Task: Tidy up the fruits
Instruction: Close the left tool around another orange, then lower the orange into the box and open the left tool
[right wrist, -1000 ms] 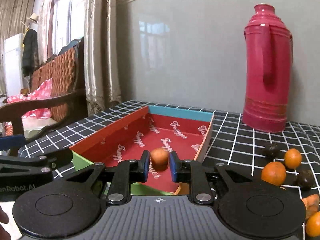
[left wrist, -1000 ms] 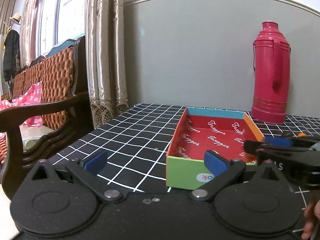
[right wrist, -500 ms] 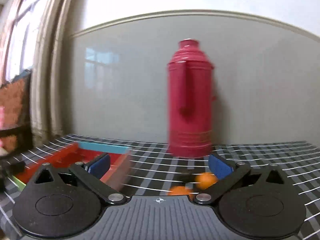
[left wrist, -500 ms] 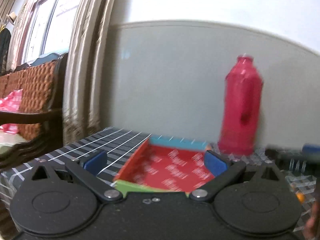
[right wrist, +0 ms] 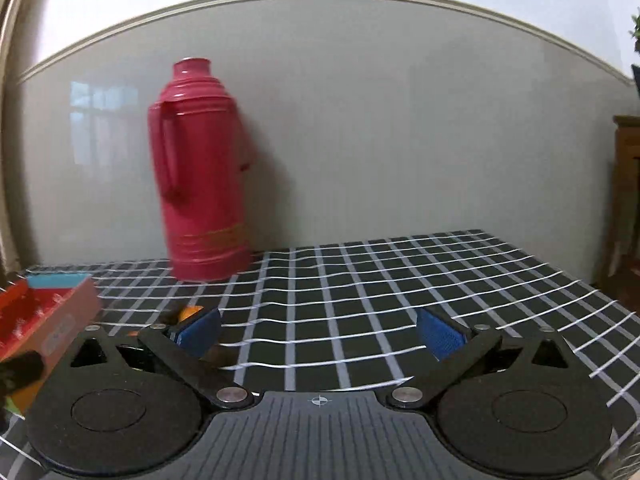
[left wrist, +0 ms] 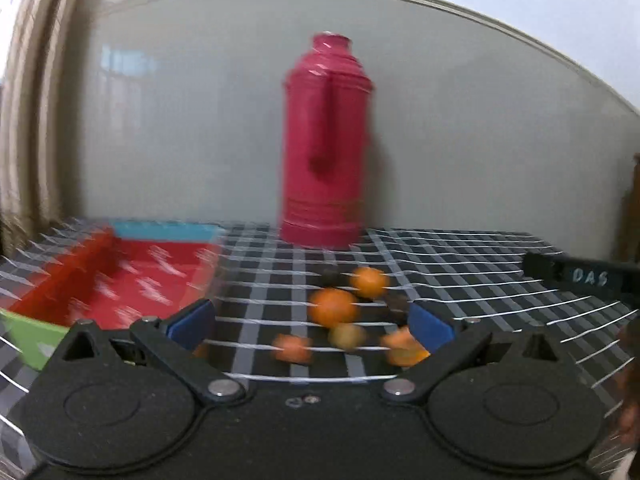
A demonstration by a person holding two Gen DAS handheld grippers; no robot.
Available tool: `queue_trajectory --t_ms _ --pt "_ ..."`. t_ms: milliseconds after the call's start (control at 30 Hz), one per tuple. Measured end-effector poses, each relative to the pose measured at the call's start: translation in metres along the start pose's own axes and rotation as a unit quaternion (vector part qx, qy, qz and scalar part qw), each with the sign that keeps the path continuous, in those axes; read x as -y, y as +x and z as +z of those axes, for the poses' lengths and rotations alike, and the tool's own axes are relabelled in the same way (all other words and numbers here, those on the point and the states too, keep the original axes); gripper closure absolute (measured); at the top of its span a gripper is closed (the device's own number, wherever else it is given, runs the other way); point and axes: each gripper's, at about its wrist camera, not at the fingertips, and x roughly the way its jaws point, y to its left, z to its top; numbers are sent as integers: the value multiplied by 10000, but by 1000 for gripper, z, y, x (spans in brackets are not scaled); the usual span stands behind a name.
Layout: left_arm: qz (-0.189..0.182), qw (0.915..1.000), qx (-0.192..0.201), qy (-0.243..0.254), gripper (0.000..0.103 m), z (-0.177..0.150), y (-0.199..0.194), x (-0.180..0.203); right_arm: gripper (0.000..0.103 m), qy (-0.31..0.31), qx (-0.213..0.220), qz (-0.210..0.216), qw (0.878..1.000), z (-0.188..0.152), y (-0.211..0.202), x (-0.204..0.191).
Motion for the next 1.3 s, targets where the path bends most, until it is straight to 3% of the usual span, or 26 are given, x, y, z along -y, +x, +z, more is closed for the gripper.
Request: queue_trajectory --t_ms 100,300,367,400,567,667,733,800,833,1067,1300 --pt "-156 9997 -204 -62 6 -7 11 21 0 -168 18 -99 9998 -3 -8 12" --pt "-196 9966 -614 504 11 -25 27 58 0 -270 -76 -210 9994 -9 -13 27" --pt "-238 9940 -820 678 30 -27 33 65 0 -229 -144 -227 9994 -10 -11 31" --pt "-246 9929 -933 690 35 -28 37 66 0 -204 -182 -248 9993 -10 -9 33" --pt "-228 9926 -1016 624 40 -28 43 66 0 -161 -328 -304 9989 -8 -3 38" --pt "-309 9913 -1130 600 53 -29 48 66 0 -168 -318 -328 9988 -8 -4 39" --pt "-310 9911 -1159 583 55 -30 51 66 0 -154 -330 -320 9988 -8 -4 40" --pt "-415 9901 -1229 541 77 -30 54 64 0 -142 -341 -319 9988 -8 -4 40" --pt "-487 9900 -1231 486 79 -29 56 64 0 -143 -345 -318 9988 -8 -4 40" --pt "-352 9931 -937 612 80 -22 44 58 0 -121 -411 -232 9988 -6 -1 33" --pt "259 9974 -414 529 79 -2 27 13 0 -156 -477 40 9987 -6 3 11"
